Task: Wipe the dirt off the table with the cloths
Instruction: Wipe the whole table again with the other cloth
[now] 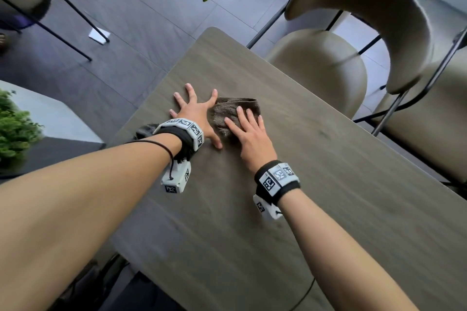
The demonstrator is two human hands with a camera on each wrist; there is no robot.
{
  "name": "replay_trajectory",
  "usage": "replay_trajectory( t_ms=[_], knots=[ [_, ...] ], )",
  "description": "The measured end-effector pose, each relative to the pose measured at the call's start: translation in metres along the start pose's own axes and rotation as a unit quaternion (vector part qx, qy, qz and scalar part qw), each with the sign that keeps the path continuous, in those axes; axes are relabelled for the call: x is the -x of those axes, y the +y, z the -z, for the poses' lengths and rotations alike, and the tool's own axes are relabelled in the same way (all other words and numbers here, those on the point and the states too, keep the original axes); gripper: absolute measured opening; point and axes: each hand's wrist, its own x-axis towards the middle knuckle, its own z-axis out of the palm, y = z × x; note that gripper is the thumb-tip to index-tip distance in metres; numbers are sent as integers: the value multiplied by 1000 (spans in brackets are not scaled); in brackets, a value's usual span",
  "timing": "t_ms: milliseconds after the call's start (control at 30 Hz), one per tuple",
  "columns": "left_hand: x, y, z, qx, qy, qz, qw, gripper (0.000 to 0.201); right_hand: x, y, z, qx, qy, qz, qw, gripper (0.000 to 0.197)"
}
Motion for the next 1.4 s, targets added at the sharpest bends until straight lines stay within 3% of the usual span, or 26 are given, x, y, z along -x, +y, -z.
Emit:
replay_trajectory(
  t_ms=[133, 267, 467, 600, 667, 767, 833, 967, 1067, 1167, 1400],
  knots=[
    [3, 1, 1, -4, -1, 6, 1000, 155, 3, 23, 2, 24, 25, 2, 999, 72],
    [2, 2, 0, -4, -3, 7, 1000, 155, 2, 69, 17, 40, 95, -29, 994, 70],
    [2, 1, 0, -7, -5, 8, 1000, 155, 1, 132, 65, 39, 148, -178, 972, 65],
    [2, 1, 0, -7, -4, 7, 1000, 155, -7, 141, 87, -72, 183, -306, 931, 55],
    [2, 1, 0, -4, -5, 6, 1000, 155, -11, 123, 89, -95, 219, -290, 927, 52],
    [2, 1, 1, -5, -4, 7, 1000, 155, -8, 73, 75, -65, 225, -176, 956, 53],
    [3, 2, 2, -10, -3, 8, 1000, 155, -1, 32, 54, -60, 181, -121, 974, 54],
    [3, 2, 1, -19, 2, 2, 1000, 154, 18, -16, 5, 19, -20, -15, 999, 59],
    [4, 2, 2, -27, 1, 4, 1000, 155, 26, 6, 8, 34, -15, 8, 999, 67],
    [3, 2, 3, -27, -5, 4, 1000, 155, 35, 52, 23, 28, 37, -11, 999, 72],
    [2, 0, 2, -26, -5, 3, 1000, 155, 36, 146, 73, 25, 118, -180, 976, 64]
  ],
)
